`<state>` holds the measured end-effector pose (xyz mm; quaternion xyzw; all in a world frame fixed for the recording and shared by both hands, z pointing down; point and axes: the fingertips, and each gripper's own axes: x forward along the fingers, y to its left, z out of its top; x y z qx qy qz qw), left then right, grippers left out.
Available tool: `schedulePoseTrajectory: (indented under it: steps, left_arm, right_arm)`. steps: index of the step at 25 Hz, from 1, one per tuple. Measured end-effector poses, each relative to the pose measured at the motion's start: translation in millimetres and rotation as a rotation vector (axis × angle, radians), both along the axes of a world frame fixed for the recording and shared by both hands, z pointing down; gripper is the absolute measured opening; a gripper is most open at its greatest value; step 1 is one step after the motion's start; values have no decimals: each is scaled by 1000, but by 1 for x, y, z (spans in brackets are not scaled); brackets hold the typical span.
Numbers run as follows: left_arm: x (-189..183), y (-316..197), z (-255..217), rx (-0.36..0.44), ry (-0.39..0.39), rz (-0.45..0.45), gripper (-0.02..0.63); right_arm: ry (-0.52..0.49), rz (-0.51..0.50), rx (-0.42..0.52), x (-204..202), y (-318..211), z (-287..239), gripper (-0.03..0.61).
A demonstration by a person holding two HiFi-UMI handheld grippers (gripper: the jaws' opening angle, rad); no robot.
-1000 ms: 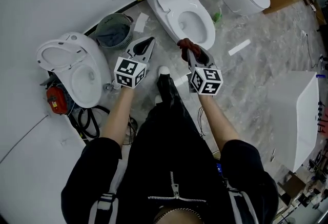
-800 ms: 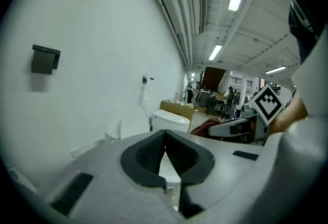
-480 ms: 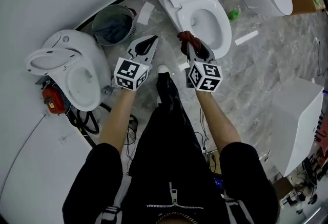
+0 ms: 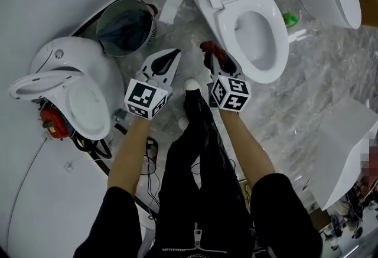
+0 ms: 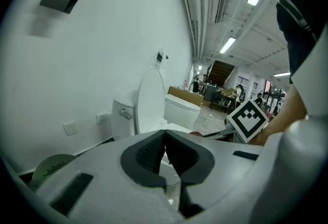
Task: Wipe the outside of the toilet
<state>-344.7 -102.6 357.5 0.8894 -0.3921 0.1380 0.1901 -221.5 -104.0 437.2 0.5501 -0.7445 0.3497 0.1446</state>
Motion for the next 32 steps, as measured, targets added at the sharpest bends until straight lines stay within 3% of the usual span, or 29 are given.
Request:
schedulePoseTrajectory:
  steps: [12, 22, 32]
  left_arm:
    - [-24, -8, 110, 10, 42, -36, 8]
    - [-53, 0, 166, -19, 34, -55, 8]
    - [-34, 11, 178, -44, 23, 13, 8]
  right_arm:
    - [26, 100, -62, -20, -41, 144, 107]
    - [-59, 457, -163, -5, -60, 229, 107]
    - [-73, 627, -216, 34, -29, 255, 106]
